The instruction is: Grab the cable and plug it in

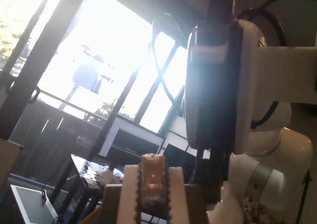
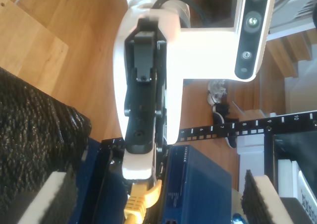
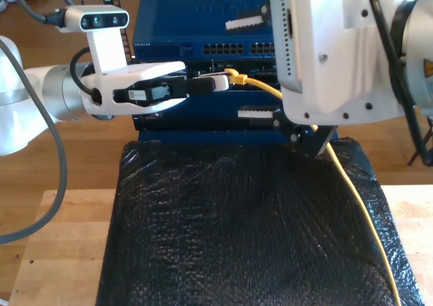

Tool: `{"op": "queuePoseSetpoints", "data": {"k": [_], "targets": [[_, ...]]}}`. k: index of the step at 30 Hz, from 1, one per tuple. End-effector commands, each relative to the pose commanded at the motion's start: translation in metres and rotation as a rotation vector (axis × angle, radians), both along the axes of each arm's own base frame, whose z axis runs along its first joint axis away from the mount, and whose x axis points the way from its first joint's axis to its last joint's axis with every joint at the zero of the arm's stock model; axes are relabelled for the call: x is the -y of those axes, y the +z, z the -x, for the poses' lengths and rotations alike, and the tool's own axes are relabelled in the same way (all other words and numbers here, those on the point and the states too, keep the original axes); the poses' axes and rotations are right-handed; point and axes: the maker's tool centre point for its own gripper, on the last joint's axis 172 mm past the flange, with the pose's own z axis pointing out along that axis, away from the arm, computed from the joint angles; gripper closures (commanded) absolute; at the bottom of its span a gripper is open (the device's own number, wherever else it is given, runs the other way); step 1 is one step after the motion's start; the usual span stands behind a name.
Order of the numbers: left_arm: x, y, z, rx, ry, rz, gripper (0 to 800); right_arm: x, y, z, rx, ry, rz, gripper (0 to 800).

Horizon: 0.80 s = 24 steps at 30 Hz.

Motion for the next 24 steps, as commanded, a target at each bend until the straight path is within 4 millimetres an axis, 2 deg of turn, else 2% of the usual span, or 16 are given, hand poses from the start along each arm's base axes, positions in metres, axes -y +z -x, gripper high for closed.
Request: {"op": "queuePoseSetpoints", "data": {"k": [6, 11, 15, 24], "targets": [[-0.003, 0.005, 0.004, -0.006, -0.023, 0.028, 798, 0.004, 0.008, 0.005, 0.019, 0.0, -0.011, 23], [-0.007, 0.018, 0.004, -0.025, -0.035, 0.069, 798, 0.005, 0.008, 0.006, 0.021, -0.001, -0.013, 36], [-0.008, 0.02, 0.006, -0.026, -0.042, 0.082, 798, 0.005, 0.009, 0.006, 0.023, -0.002, -0.014, 60], [-0.009, 0.02, 0.01, -0.033, -0.057, 0.09, 797, 0.007, 0.013, -0.001, 0.045, -0.025, -0.033, 178]]}}
